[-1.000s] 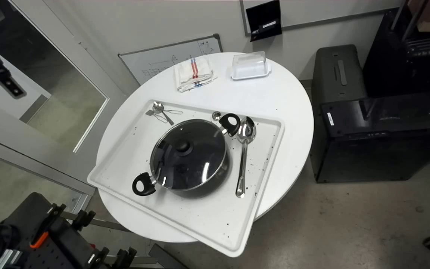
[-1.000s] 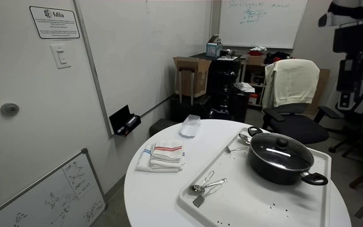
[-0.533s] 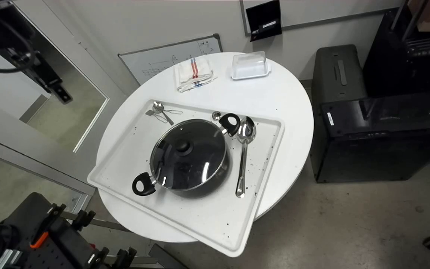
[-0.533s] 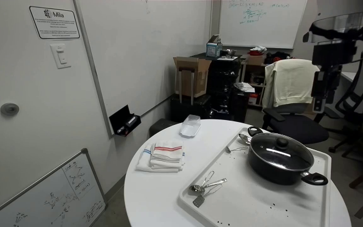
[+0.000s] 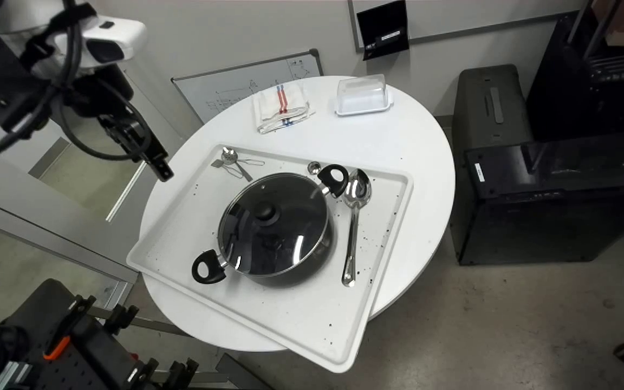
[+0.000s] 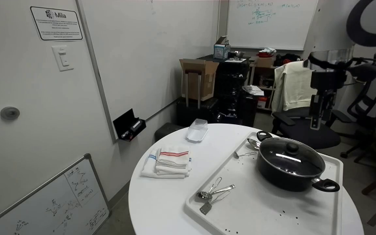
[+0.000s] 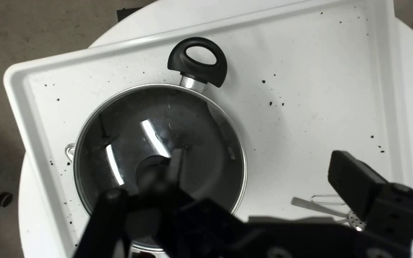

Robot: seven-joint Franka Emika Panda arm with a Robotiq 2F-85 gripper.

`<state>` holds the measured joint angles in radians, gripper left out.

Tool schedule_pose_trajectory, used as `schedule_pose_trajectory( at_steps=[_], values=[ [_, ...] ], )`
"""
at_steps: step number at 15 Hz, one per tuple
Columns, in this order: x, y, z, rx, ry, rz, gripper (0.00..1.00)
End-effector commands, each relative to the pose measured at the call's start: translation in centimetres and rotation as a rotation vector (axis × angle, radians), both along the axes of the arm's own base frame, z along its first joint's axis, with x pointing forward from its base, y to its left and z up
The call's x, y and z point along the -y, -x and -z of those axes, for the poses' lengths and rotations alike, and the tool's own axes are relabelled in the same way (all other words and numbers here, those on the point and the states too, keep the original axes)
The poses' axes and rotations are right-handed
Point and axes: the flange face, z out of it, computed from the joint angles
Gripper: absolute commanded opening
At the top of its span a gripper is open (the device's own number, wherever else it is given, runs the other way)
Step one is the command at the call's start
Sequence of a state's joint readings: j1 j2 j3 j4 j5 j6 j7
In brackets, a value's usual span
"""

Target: Remove the lid from the pot

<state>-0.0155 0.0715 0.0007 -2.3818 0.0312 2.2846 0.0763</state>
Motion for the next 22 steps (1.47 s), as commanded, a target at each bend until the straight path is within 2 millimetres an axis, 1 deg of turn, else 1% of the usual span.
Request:
schedule_pose_trajectory(
  at_steps=[1,4,8,15,22],
  values=[
    [2.0,-1.2,3.6,0.007,0.004,0.002,1.00],
    [3.7,-1.8,6.4,0.028,0.020,0.025,1.00],
    [5.5,-2.9,9.0,0.077,0.043,0.056,1.00],
    [7.3,-4.1,12.5,0.108,0.068,0.090,1.00],
    [8.2,-4.9,14.8,0.145,0.084,0.102,1.00]
  ],
)
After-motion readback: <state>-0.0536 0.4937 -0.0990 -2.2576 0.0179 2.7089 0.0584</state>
